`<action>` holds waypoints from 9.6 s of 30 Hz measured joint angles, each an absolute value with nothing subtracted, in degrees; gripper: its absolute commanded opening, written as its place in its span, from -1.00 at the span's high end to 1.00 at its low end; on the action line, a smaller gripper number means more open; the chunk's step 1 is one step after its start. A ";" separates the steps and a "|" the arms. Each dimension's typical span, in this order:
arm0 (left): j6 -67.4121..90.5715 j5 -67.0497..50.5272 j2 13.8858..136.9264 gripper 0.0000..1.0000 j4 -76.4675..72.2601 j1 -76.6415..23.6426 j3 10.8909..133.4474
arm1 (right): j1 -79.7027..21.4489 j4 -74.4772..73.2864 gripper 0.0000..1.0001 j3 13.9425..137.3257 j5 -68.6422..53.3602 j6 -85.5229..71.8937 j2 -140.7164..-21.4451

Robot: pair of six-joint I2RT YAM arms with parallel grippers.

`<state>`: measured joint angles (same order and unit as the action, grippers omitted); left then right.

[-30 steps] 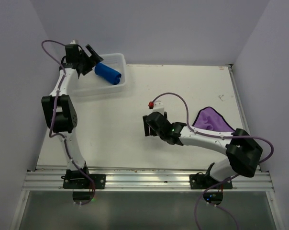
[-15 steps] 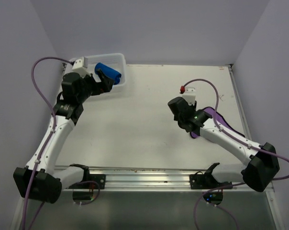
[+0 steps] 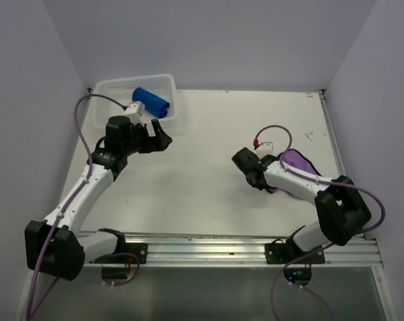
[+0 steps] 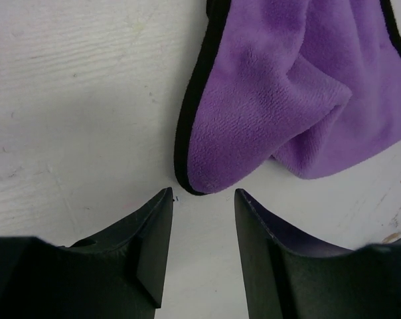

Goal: Roll the towels
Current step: Move the towel to the center of the board, then flatten the towel, then fold the towel

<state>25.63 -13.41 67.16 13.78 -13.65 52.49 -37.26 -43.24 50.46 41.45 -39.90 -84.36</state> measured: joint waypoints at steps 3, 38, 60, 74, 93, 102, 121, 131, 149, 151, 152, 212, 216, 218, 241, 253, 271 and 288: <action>25.63 -14.09 67.07 -0.99 13.78 -13.65 52.49 | -35.16 -42.13 0.18 50.19 39.59 -39.81 -86.32; 25.69 -8.38 61.91 -0.99 14.28 -13.63 52.49 | -51.86 -34.41 1.00 69.08 11.88 -35.42 -84.82; 29.23 -15.33 66.11 -0.89 7.81 -13.65 46.46 | -44.80 -29.65 1.00 35.46 6.96 -46.48 -61.49; 39.68 -23.49 67.18 -0.87 4.99 -16.80 35.11 | -43.86 -18.37 1.00 29.39 4.10 -49.34 -66.06; 46.22 -18.33 70.98 -0.89 3.95 -28.21 34.00 | -43.86 -11.14 1.00 25.78 1.39 -50.13 -65.06; 54.00 -16.16 69.84 -0.91 -2.98 -28.23 30.20 | -43.86 -8.78 1.00 23.20 0.32 -50.11 -63.57; 57.69 -10.15 77.80 0.18 -5.21 -29.85 33.32 | -43.86 -6.90 1.00 20.10 -1.56 -50.06 -59.77; 56.90 -8.49 78.50 1.00 -4.34 -30.20 38.20 | -43.86 -9.91 1.00 21.98 -2.50 -47.83 -58.26; 47.46 2.94 61.76 1.00 13.30 -22.13 49.91 | -52.03 -17.41 1.00 45.41 -1.96 -42.76 -64.84; 46.19 5.08 59.13 1.00 15.77 -21.17 52.58 | -55.27 -17.19 1.00 49.91 -1.89 -42.76 -68.51; 45.52 6.04 58.15 1.00 16.69 -20.97 54.15 | -56.84 -17.12 1.00 52.18 -1.87 -42.83 -70.41; 30.65 -5.87 97.49 1.00 15.18 -26.30 73.25 | -60.73 -16.58 1.00 48.80 9.56 -54.19 -76.75; 29.58 -5.34 97.49 1.00 17.45 -25.47 73.25 | -61.08 -15.86 1.00 50.85 7.40 -53.93 -79.83; 28.91 -4.67 97.49 1.00 18.68 -25.12 73.25 | -61.47 -15.42 1.00 52.01 6.39 -53.93 -81.23; 26.50 3.07 95.24 1.00 27.53 -21.19 71.18 | -66.96 -8.97 1.00 60.84 4.27 -54.87 -96.42; 26.35 6.13 93.69 1.00 27.55 -20.58 67.57 | -67.96 -8.47 1.00 62.17 3.18 -55.07 -99.15; 26.39 8.38 92.77 0.70 27.07 -20.32 64.75 | -68.47 -7.64 1.00 63.48 1.89 -55.29 -103.46; 26.59 12.34 92.77 0.34 25.78 -19.88 64.75 | -69.06 -8.19 0.24 65.98 0.43 -55.02 -106.45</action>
<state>26.59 12.34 92.77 25.78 -19.88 64.75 -69.06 -8.19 65.98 0.43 -55.02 -106.45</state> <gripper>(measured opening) 0.326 0.337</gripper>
